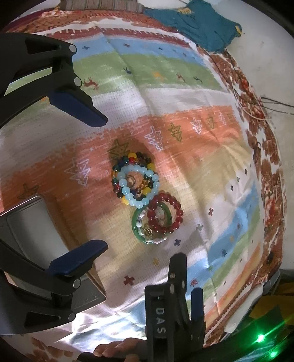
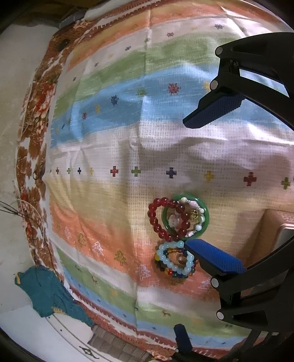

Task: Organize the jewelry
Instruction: 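Grasp the light-blue bead bracelet with the left tool while the right tool grasps the red bead bracelet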

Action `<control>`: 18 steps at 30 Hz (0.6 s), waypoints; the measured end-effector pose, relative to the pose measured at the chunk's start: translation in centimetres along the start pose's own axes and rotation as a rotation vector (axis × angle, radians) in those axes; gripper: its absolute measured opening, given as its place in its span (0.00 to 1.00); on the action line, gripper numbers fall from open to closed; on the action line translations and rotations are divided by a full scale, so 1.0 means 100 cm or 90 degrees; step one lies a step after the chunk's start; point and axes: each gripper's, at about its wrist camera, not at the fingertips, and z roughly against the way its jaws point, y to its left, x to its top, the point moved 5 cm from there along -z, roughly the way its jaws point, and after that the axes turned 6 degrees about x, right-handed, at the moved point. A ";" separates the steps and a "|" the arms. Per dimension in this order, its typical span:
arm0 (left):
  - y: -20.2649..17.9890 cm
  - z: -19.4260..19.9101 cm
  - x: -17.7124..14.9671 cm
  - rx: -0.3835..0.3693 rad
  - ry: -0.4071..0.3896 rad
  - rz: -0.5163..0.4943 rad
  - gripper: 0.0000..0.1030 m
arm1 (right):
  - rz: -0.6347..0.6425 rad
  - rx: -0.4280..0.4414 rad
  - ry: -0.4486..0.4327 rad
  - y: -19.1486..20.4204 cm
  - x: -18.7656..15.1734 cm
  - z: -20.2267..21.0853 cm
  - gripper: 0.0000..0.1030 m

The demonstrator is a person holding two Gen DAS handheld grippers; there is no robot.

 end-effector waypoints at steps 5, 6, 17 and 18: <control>-0.002 -0.010 0.006 0.004 0.004 -0.015 0.89 | 0.014 -0.005 0.012 0.004 0.007 -0.013 0.96; -0.002 -0.013 0.007 0.003 0.008 -0.016 0.89 | 0.010 -0.003 0.014 0.003 0.009 -0.016 0.96; -0.002 -0.035 0.018 -0.002 0.032 -0.045 0.80 | 0.029 -0.017 0.048 0.006 0.013 -0.049 0.96; -0.003 -0.036 0.019 -0.004 0.032 -0.047 0.78 | 0.027 -0.016 0.050 0.005 0.014 -0.051 0.96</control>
